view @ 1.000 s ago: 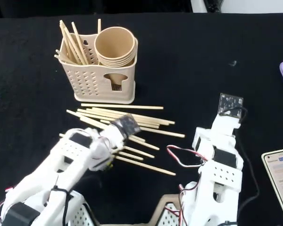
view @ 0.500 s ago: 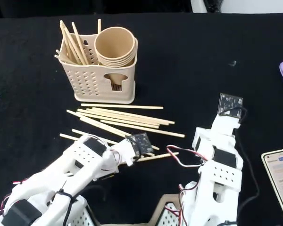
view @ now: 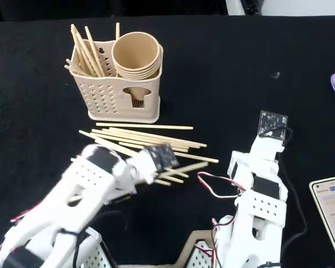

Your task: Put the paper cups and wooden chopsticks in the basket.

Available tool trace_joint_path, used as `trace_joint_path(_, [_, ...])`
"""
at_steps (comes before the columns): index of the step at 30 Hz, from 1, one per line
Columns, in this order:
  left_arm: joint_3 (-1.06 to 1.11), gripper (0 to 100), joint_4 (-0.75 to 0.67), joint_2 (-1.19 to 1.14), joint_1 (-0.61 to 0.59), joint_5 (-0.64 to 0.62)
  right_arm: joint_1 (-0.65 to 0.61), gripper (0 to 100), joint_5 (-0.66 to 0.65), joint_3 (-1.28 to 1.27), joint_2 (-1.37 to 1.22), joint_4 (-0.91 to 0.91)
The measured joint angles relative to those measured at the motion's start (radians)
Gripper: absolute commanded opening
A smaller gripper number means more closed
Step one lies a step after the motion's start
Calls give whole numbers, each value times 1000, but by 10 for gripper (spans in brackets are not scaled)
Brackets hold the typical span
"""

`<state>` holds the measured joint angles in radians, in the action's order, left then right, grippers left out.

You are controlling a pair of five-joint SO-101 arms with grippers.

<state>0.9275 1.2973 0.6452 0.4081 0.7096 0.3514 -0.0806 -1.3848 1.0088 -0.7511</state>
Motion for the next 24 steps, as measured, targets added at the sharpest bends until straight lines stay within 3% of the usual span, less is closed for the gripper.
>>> trace_joint_path(6, [-180,29,230,152,-178,107,0,171,0,0,0,0])
trace_joint_path(10, [-255,29,272,241,-293,123,0,4,0,-9,0,8])
trace_joint_path(15, [-359,29,278,342,-387,117,0,13,0,-12,0,8])
trace_joint_path(20, [-494,29,273,402,-416,-9,0,11,0,-15,0,28])
trace_joint_path(24, [-595,29,127,440,-422,-249,0,11,0,-29,0,48])
